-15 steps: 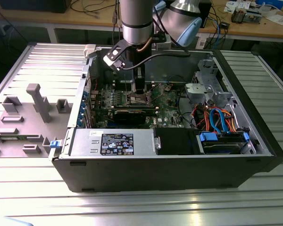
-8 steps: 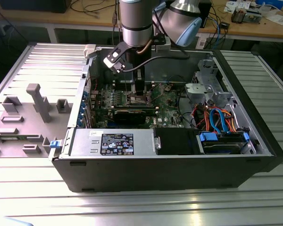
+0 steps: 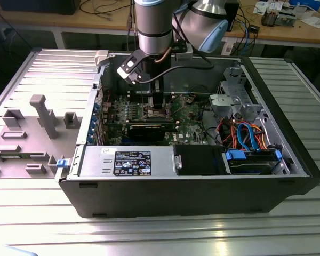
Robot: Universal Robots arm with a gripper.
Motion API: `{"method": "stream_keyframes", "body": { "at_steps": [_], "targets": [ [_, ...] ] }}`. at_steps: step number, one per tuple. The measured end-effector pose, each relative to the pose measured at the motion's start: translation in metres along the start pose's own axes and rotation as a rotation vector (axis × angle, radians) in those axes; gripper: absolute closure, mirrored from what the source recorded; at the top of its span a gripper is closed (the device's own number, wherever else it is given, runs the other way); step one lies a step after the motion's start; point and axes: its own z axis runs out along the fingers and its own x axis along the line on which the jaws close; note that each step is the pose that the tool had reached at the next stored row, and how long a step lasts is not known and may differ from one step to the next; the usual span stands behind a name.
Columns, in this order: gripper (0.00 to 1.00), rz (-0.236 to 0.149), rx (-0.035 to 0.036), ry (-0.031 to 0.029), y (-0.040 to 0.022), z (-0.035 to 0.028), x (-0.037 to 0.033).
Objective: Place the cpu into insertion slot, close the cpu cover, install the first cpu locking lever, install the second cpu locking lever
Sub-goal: 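Place the cpu into insertion slot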
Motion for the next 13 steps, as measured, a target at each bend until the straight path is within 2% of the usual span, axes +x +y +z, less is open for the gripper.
{"method": "stream_keyframes", "body": {
  "at_steps": [5,6,7,13],
  "targets": [
    [0.46,0.000,0.0000,0.0000,-0.0004,0.0042,-0.0001],
    [0.46,0.000,-0.0001,0.0000,-0.0012,0.0142,0.0024],
    [0.46,0.000,0.0000,-0.0001,-0.0015,0.0179,0.0055],
    [0.46,0.000,0.0000,0.0000,-0.0016,0.0187,0.0055]
  ]
}}
